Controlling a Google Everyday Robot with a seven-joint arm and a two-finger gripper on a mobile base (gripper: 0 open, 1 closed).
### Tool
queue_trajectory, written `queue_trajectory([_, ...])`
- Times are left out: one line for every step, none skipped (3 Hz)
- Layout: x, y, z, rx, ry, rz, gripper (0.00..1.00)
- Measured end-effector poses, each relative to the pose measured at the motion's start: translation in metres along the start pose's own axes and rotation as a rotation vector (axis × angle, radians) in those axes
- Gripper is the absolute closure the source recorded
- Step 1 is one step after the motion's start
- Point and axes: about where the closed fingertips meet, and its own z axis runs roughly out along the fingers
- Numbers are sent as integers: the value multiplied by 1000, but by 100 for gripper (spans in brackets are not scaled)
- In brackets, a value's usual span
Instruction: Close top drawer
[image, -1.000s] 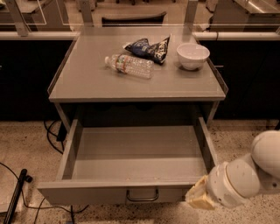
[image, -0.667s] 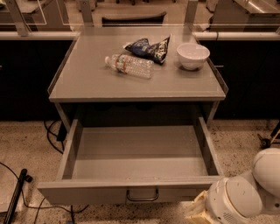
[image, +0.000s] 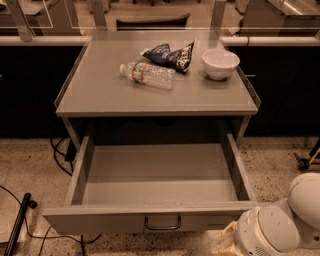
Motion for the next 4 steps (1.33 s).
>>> queue_trajectory([0, 0, 0, 0, 0, 0, 27])
queue_trajectory([0, 0, 0, 0, 0, 0, 4])
queue_trajectory([-5, -5, 2, -3, 8, -5, 0])
queue_trajectory([-8, -14, 3, -1, 13, -6, 0])
